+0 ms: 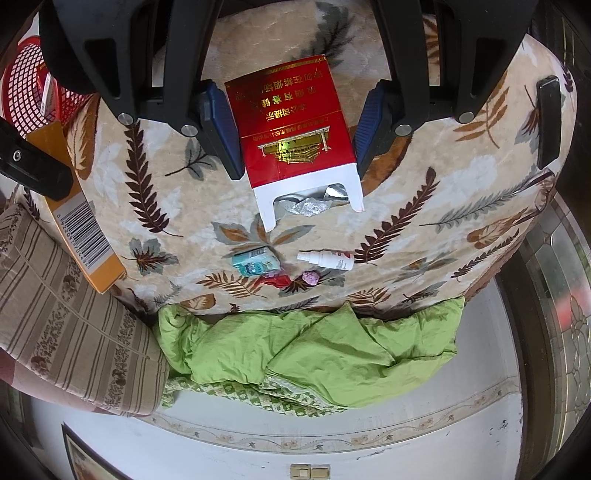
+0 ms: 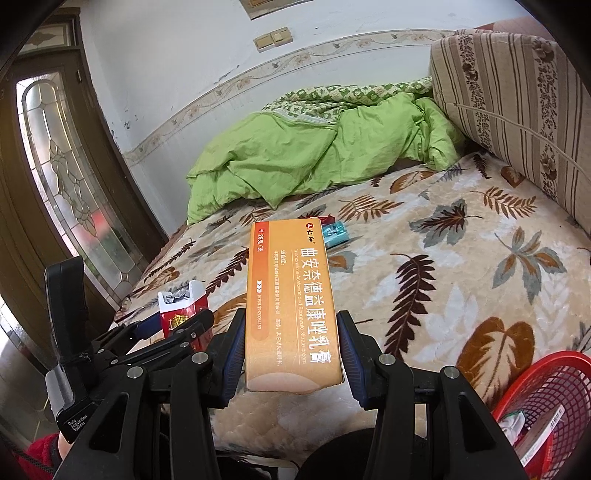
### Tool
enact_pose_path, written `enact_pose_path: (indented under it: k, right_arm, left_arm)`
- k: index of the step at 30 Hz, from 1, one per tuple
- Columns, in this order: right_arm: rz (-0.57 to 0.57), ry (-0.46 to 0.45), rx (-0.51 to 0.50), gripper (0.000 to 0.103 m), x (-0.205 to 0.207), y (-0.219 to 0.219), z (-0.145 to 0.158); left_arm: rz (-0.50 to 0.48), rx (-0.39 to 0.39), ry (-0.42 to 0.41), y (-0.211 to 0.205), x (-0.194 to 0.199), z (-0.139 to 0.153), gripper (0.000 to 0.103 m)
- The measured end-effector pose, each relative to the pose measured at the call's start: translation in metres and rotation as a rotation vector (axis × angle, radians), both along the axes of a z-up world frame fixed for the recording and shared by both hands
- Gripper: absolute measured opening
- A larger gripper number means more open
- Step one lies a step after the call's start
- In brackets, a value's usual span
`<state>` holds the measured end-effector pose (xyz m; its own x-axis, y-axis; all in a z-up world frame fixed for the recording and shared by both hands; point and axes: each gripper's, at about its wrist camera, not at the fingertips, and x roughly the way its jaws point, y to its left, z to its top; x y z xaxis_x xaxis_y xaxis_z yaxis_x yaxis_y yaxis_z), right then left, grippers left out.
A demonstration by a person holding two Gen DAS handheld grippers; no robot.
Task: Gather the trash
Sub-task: 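Carry the red cigarette pack and orange box over the red wastebasket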
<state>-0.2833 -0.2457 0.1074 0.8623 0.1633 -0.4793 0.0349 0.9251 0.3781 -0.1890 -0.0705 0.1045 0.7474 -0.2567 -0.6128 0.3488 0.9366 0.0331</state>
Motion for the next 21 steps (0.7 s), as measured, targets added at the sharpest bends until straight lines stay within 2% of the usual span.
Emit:
enact_pose_path:
  k: [15, 21]
  right_arm:
    - [-0.071, 0.003, 0.041, 0.051, -0.020, -0.029, 0.000]
    - [-0.140, 0.012, 0.040, 0.051, -0.039, -0.052, 0.005]
  left_arm:
    - [-0.082, -0.014, 0.010, -0.028, -0.005, 0.013, 0.057]
    - [-0.157, -0.051, 0.014, -0.049, -0.011, 0.026, 0.057]
